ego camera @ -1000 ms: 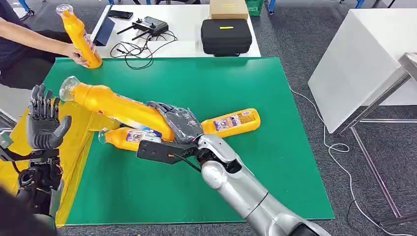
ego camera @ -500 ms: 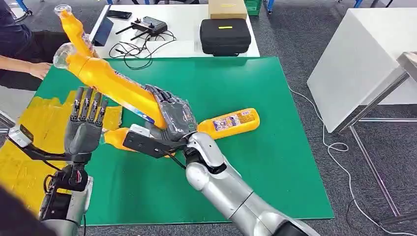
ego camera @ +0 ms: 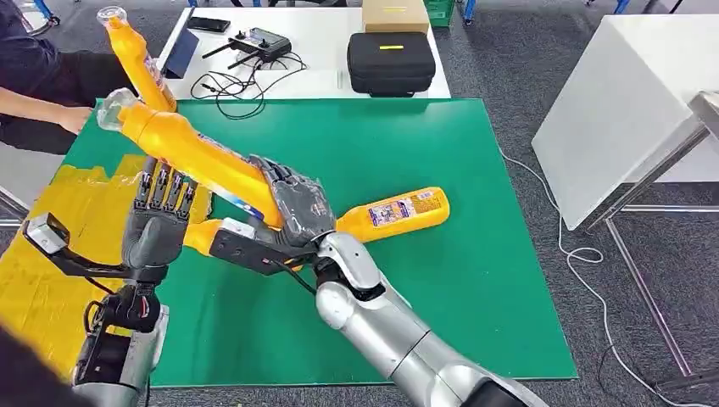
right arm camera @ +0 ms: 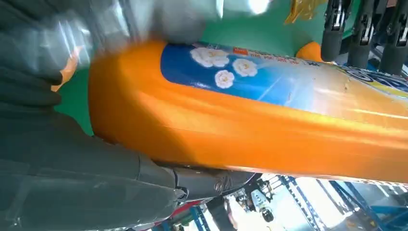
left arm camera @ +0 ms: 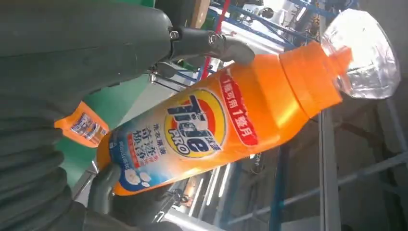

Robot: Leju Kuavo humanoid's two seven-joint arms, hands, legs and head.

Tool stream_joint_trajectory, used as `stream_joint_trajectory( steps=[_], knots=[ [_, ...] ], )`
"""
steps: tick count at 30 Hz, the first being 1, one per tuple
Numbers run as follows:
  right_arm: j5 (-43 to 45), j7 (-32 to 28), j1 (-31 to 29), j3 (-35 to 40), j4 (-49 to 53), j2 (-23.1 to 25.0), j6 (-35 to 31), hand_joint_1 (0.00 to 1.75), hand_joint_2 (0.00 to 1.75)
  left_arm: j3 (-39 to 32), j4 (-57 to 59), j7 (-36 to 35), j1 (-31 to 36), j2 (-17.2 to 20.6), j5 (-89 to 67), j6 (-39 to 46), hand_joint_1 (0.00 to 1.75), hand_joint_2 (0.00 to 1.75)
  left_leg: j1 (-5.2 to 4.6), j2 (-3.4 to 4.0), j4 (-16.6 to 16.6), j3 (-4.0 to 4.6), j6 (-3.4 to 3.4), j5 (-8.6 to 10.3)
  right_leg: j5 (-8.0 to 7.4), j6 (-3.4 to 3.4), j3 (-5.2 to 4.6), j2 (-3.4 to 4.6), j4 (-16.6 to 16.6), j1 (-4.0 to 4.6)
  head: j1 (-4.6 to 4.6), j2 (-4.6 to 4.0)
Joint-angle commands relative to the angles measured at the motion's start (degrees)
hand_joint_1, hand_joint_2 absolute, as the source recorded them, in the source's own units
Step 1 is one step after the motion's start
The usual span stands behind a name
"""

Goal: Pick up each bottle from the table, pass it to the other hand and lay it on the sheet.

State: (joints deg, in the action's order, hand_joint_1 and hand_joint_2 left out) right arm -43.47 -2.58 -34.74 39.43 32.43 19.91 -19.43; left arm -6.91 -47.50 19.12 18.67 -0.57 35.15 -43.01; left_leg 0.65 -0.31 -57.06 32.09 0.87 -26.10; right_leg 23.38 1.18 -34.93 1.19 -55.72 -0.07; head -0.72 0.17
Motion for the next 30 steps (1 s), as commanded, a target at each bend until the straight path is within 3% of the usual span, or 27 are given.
stream_joint_trajectory(
  steps=[1,5,11,16,21,30],
  knots=[
    [-1.6,0.1,-0.1,5.8,-2.5,0.1,1.1,1.75,1.75,1.8,-2.7,0.3,-1.2,1.2,1.8,2.4,0.00,1.75,0.01,0.04,0.1,-0.25,0.00,-0.09,0.09,0.01,0.24,-0.05,0.0,0.02,0.00,0.00],
    [-2.1,1.8,3.2,14.9,-1.3,0.1,0.4,1.75,1.75,1.8,-2.3,0.7,-1.6,2.6,2.7,2.9,0.00,1.75,0.03,0.08,0.1,-0.27,-0.02,-0.08,0.07,-0.01,0.23,0.01,0.1,0.05,0.00,0.00],
    [-1.5,1.6,2.6,15.0,-1.9,0.1,0.4,1.75,1.75,1.9,-2.0,0.8,-1.4,2.6,2.7,2.9,0.00,1.75,0.03,-0.03,0.0,-0.09,-0.01,-0.03,0.06,-0.01,0.07,-0.11,0.0,0.04,0.02,0.00],
    [-1.6,0.2,7.8,26.3,-1.4,0.1,2.9,1.75,1.75,1.2,1.1,2.1,-0.3,3.8,3.4,3.2,0.00,1.75,0.03,0.01,0.1,-0.29,-0.01,-0.07,0.10,-0.01,0.28,-0.08,0.1,0.05,0.00,0.00],
    [-2.0,0.3,10.6,28.4,-1.1,0.1,2.0,1.75,1.75,0.4,2.6,2.3,0.2,4.7,3.8,3.4,0.00,1.75,0.07,-0.15,0.1,-0.39,-0.05,-0.12,0.21,-0.03,0.40,-0.28,0.1,0.11,-0.02,0.00],
    [-1.9,0.6,10.2,28.2,-1.0,0.1,2.1,1.75,1.75,0.3,3.0,2.5,0.1,4.9,3.9,3.1,0.00,1.75,0.03,-0.09,0.1,-0.03,-0.03,-0.01,0.07,-0.03,-0.01,-0.16,0.1,0.07,0.04,0.00]
  ],
)
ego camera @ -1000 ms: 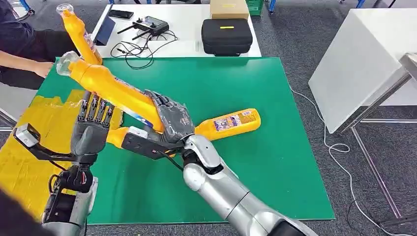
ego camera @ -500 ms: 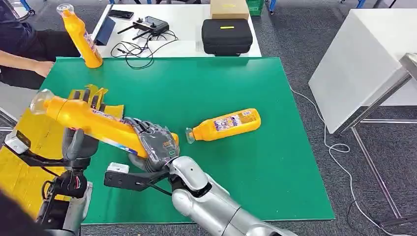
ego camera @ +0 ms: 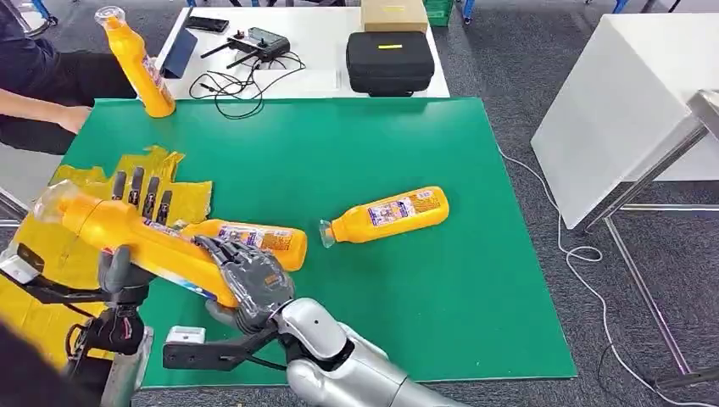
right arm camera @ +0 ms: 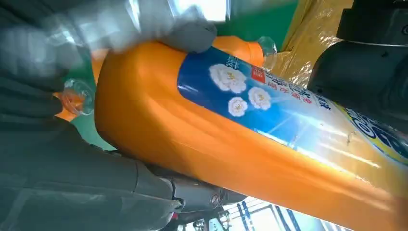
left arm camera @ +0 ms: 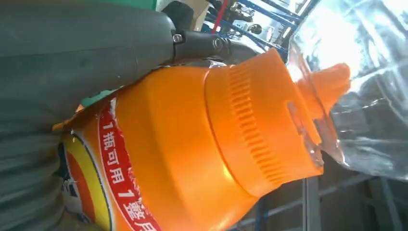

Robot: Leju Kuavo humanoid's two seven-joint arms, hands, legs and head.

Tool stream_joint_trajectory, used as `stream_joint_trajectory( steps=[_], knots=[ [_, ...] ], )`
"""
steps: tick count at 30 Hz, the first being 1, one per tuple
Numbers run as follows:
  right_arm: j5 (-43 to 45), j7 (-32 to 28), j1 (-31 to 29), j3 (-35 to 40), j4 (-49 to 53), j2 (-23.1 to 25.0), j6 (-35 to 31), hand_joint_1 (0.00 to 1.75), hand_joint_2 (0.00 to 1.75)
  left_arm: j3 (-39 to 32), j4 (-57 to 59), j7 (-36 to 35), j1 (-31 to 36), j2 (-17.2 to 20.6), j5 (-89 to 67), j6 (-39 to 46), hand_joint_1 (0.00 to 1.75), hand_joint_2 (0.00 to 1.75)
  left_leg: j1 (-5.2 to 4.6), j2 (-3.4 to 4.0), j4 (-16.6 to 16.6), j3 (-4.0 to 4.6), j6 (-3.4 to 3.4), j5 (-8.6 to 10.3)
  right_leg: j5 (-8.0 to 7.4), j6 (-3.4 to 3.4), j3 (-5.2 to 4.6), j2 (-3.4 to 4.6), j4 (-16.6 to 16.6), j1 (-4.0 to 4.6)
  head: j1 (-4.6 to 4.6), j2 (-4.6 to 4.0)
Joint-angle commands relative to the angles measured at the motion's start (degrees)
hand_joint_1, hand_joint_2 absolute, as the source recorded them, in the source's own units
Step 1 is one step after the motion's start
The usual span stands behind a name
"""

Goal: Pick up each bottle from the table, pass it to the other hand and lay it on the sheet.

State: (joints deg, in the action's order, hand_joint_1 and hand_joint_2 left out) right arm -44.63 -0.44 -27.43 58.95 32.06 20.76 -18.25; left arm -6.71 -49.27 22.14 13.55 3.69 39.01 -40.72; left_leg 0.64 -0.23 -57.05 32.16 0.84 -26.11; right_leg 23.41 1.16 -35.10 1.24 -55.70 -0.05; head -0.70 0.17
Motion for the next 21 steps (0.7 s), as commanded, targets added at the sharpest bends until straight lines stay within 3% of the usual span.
stream_joint_trajectory(
  steps=[1,19,20,21],
  knots=[
    [-0.7,-1.5,2.9,8.7,-0.6,-0.8,1.0,1.75,1.75,0.1,4.8,-0.6,5.3,0.6,0.0,0.8,0.00,1.75,0.06,-0.28,0.1,-0.29,-0.02,-0.05,0.15,0.00,0.39,-0.38,0.1,0.08,0.00,0.00],
    [-1.5,-0.6,3.4,7.4,-0.5,-0.8,0.5,1.75,1.75,-0.2,3.5,-0.7,4.1,1.1,-0.3,1.3,0.00,1.75,0.07,-0.25,0.1,-0.30,-0.02,-0.06,0.14,0.00,0.39,-0.34,0.1,0.08,0.00,0.00],
    [-1.6,-0.6,3.5,7.4,-0.5,-0.8,0.4,1.75,1.75,-0.2,3.5,-0.7,4.1,1.1,-0.4,1.3,1.54,1.75,0.06,-0.21,0.1,-0.22,-0.02,-0.03,0.10,0.00,0.30,-0.29,0.1,0.08,0.00,0.00],
    [-2.0,-0.3,3.7,7.1,-0.6,-0.8,0.4,1.75,1.75,-0.3,3.5,-0.7,4.1,1.1,-0.3,1.0,1.75,1.75,0.07,-0.26,0.1,-0.34,-0.02,-0.08,0.16,0.00,0.43,-0.36,0.1,0.09,0.00,0.00]
  ],
)
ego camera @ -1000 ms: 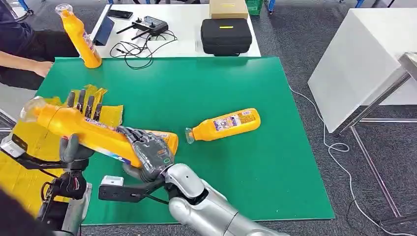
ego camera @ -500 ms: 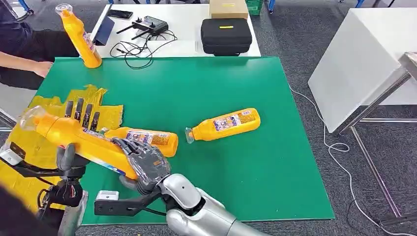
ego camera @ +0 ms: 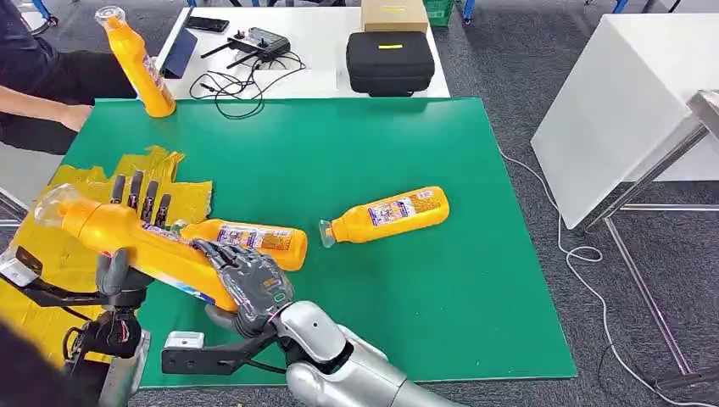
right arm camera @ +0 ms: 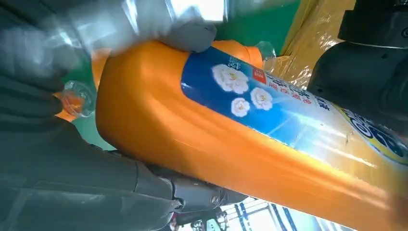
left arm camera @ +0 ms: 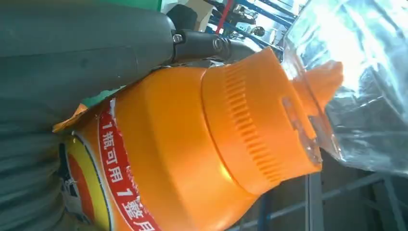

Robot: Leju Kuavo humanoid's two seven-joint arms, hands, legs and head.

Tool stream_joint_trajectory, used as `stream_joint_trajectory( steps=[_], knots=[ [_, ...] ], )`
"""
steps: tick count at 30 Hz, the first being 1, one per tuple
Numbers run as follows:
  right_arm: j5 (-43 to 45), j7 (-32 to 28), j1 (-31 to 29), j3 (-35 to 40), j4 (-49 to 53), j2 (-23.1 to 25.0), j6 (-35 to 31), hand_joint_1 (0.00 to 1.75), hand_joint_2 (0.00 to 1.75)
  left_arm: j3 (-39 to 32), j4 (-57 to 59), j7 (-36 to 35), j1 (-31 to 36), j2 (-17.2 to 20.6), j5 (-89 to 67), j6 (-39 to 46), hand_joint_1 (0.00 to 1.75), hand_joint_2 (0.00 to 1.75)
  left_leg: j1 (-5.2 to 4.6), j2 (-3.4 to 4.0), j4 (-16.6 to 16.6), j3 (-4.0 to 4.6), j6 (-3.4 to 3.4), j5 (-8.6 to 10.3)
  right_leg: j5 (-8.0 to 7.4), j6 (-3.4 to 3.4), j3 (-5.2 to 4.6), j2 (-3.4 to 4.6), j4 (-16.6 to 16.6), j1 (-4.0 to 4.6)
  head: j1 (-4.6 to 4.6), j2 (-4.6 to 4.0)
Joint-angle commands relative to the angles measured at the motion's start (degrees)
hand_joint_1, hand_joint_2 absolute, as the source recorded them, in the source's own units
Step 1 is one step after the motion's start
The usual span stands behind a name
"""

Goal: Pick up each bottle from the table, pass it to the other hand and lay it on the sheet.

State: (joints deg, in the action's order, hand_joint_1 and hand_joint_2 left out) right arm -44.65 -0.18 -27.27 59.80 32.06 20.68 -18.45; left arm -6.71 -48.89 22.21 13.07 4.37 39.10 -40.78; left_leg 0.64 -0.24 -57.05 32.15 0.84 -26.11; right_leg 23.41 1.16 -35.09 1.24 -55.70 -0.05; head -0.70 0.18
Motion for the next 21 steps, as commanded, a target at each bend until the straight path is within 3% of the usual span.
stream_joint_trajectory(
  steps=[1,6,7,11,18,19,20,21],
  knots=[
    [-2.2,-0.4,3.7,6.1,-0.6,-0.7,0.6,1.75,1.75,-0.3,3.2,-0.9,4.7,0.4,-0.4,1.0,1.75,1.75,0.07,-0.24,0.1,-0.30,-0.01,-0.07,0.15,0.00,0.39,-0.34,0.1,0.08,0.02,0.00],
    [-2.3,0.1,3.4,4.6,-1.3,-0.7,0.3,1.75,1.75,-0.3,3.4,-1.2,4.7,0.3,-0.4,0.9,1.75,1.75,0.06,-0.27,0.1,-0.29,-0.01,-0.06,0.15,0.01,0.38,-0.37,0.1,0.08,0.02,0.00],
    [-2.1,3.0,3.4,2.5,-2.3,-0.7,-2.0,1.75,1.75,0.1,4.1,-2.0,5.4,0.3,-0.2,0.0,1.75,1.75,0.06,-0.24,0.1,-0.23,-0.01,-0.04,0.12,0.01,0.32,-0.32,0.1,0.08,0.02,0.00],
    [-4.4,-1.1,2.1,-3.8,-5.8,-0.9,-2.4,1.75,1.75,1.3,8.8,-0.8,9.2,-0.1,-1.0,-0.1,1.75,1.75,0.03,-0.39,0.1,-0.11,0.00,0.04,0.09,0.01,0.20,-0.47,0.1,0.06,0.02,0.00],
    [-8.0,0.3,3.5,-7.7,-3.6,-0.7,-1.4,1.75,1.75,1.4,8.4,-0.4,8.8,-0.7,-1.8,0.3,1.75,1.75,0.01,-0.20,0.1,-0.10,0.00,0.01,0.05,0.02,0.14,-0.27,0.1,0.05,0.00,0.00],
    [-8.2,0.3,3.6,-8.5,-3.5,-0.7,-1.7,1.62,1.75,1.3,8.3,-0.1,8.8,-0.7,-2.4,0.8,1.75,1.75,0.04,-0.35,0.1,-0.27,-0.01,-0.05,0.15,0.02,0.36,-0.46,0.1,0.09,0.04,0.00],
    [-9.4,0.9,3.4,-9.2,-3.3,-0.9,-2.3,0.37,1.75,1.4,8.2,1.4,8.9,-0.3,-4.7,2.6,1.75,1.75,0.04,-0.25,0.1,-0.16,-0.01,-0.02,0.08,0.02,0.22,-0.33,0.1,0.08,0.02,0.00],
    [-9.7,1.1,3.4,-11.2,-2.5,-1.4,-1.3,0.00,1.75,1.7,8.8,3.8,9.7,0.3,-9.2,6.3,1.75,1.75,0.02,-0.19,0.0,-0.10,0.00,0.00,0.05,0.02,0.15,-0.26,0.1,0.06,0.02,0.00]
  ],
)
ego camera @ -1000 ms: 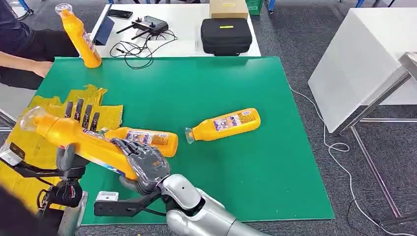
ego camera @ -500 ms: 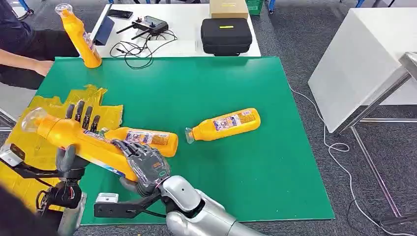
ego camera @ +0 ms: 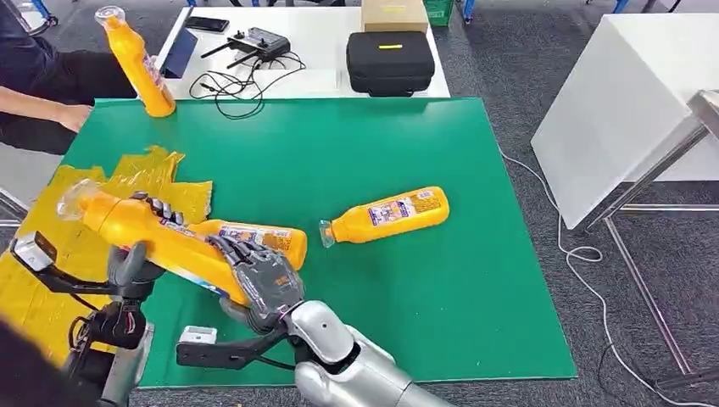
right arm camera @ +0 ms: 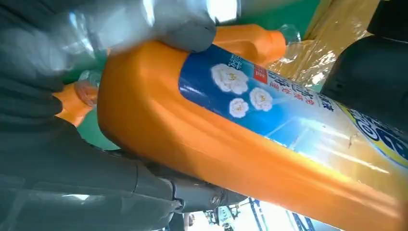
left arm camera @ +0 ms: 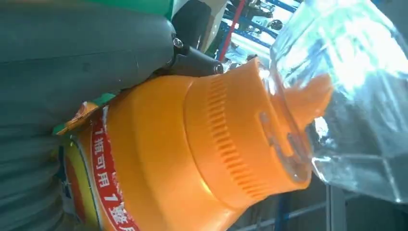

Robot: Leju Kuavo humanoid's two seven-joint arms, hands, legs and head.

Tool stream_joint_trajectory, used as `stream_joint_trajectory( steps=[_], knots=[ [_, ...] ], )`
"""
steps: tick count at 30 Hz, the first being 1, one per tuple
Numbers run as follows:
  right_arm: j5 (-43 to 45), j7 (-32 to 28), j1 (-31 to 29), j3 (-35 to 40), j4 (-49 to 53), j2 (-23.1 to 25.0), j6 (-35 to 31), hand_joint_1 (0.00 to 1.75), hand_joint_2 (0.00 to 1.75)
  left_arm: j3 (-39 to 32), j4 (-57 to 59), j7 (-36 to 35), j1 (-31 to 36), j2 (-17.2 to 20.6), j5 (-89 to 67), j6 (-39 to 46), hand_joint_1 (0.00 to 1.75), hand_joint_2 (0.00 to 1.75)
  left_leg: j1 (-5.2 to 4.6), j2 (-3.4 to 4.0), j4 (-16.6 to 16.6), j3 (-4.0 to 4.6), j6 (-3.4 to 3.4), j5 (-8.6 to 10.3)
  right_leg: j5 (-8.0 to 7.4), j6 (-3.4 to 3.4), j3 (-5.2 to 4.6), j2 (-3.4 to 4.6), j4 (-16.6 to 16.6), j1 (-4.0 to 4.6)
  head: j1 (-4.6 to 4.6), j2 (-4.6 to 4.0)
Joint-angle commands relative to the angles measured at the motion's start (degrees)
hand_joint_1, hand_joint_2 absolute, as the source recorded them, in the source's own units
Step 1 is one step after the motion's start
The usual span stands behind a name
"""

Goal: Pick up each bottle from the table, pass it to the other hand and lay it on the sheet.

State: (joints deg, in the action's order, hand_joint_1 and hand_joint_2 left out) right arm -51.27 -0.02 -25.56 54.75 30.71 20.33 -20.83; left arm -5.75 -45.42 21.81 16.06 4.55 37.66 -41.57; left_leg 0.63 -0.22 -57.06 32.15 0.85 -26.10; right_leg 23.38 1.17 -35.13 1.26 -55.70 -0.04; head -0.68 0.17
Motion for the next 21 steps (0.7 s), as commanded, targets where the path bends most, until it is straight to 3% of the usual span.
stream_joint_trajectory(
  steps=[1,7,13,19,21],
  knots=[
    [-2.7,0.6,1.8,-7.8,-0.1,-1.6,2.1,0.00,0.00,0.5,6.1,5.7,7.4,0.6,-10.7,9.6,1.75,1.75,0.05,-0.30,0.1,-0.24,-0.01,-0.05,0.15,0.01,0.34,-0.39,0.1,0.06,0.00,0.00],
    [0.0,-1.4,2.5,-16.2,9.5,-6.4,4.7,0.00,0.00,-4.0,9.0,10.7,8.6,3.7,-24.5,23.7,1.75,1.75,0.06,-0.13,0.0,-0.14,-0.01,-0.04,0.07,0.01,0.24,-0.23,0.0,0.06,-0.02,0.00],
    [1.3,-1.5,3.4,-20.6,15.3,-7.8,6.5,0.00,0.00,-7.9,10.7,11.8,9.5,5.3,-29.7,30.2,1.75,1.75,0.05,-0.14,0.0,-0.15,0.01,-0.05,0.11,0.03,0.25,-0.24,0.0,0.04,-0.02,0.00],
    [1.5,-1.6,3.4,-21.3,16.5,-8.4,7.1,0.00,0.00,-8.9,10.9,11.9,9.6,5.8,-30.0,30.4,1.75,1.75,0.05,-0.14,0.0,-0.17,0.00,-0.05,0.11,0.02,0.29,-0.25,0.0,0.04,-0.02,0.00],
    [2.9,-2.4,3.4,-22.3,17.2,-8.9,7.4,0.00,0.00,-11.0,10.3,13.2,9.7,5.9,-31.4,34.7,1.75,1.75,0.02,-0.14,0.0,-0.01,0.00,0.02,0.05,0.01,0.10,-0.20,0.0,0.00,-0.04,0.00]
  ],
)
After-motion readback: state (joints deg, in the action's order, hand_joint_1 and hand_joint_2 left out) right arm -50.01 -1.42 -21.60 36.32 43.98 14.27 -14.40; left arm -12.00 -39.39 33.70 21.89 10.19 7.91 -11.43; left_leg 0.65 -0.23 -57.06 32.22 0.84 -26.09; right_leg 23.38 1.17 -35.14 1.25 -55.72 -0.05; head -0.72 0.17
